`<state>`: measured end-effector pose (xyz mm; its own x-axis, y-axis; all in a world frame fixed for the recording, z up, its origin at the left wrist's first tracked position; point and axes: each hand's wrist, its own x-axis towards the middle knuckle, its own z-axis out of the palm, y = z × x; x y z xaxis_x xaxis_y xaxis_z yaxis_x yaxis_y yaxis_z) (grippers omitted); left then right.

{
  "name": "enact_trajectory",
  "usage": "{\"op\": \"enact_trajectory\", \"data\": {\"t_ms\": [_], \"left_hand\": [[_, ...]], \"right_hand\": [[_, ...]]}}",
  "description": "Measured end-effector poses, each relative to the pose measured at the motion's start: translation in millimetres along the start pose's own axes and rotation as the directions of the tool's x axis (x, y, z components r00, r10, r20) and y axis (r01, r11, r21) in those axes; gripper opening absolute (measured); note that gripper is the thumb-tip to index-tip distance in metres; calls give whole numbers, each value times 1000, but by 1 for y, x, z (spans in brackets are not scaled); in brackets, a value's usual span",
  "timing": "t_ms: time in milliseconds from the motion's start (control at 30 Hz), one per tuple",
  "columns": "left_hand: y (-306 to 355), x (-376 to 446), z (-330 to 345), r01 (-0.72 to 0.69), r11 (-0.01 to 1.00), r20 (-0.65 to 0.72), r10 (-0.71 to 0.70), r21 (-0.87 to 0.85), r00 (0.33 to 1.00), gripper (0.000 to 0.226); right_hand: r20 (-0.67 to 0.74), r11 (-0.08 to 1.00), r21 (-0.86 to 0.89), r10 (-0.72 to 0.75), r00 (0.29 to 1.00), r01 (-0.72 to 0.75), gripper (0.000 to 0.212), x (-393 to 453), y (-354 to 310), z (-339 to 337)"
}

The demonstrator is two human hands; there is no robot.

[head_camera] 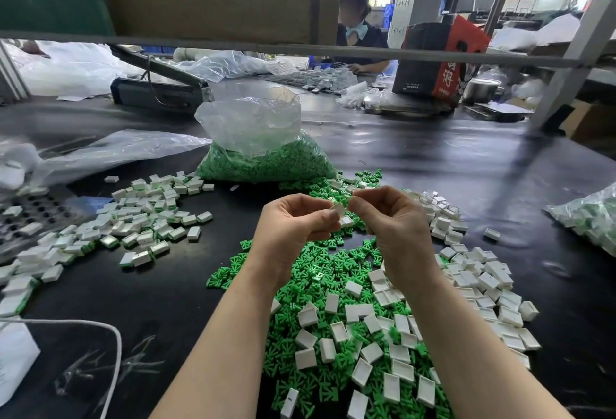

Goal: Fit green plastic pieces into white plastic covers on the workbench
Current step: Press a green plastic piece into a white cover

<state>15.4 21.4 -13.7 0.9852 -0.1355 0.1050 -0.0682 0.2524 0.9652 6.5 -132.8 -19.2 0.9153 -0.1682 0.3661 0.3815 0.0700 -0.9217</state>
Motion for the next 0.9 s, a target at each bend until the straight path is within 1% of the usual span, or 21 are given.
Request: {"op": "enact_trajectory", "data": {"t_ms": [167, 300, 433, 567, 667, 767, 833, 900], "left_hand": [[-1, 0, -2, -44, 999, -30, 44, 19, 999, 13], [0, 0, -3, -67, 997, -28, 68, 42, 997, 15], [-2, 1, -5, -91, 984, 6, 91, 156, 996, 12], [-4, 2, -5, -68, 976, 8, 68, 207, 998, 10], [-5, 2, -9, -50, 947, 82, 25, 317, 996, 6], [-5, 1, -13, -60, 901, 146, -4, 430, 989, 12], [-4, 1, -15, -87, 879, 166, 10, 468, 986, 12], [-2, 1, -16, -106, 858, 175, 19, 503, 984, 11]], "right_hand": [[31, 996, -74, -36, 999, 39, 8, -1, -1, 2], [59, 997, -69, -13, 998, 17, 8, -1, -3, 0], [103, 995, -97, 16, 995, -6, 9, -1, -4, -4], [127, 988, -152, -5, 992, 25, 13, 0, -4, -5], [151, 981, -192, -12, 988, 41, 13, -1, -3, -4], [173, 966, -253, -14, 985, 58, 9, -1, -2, -4], [197, 956, -289, 10, 980, 49, 7, -1, -1, -5], [238, 923, -384, 71, 969, 27, 6, -1, 0, -6]]}}
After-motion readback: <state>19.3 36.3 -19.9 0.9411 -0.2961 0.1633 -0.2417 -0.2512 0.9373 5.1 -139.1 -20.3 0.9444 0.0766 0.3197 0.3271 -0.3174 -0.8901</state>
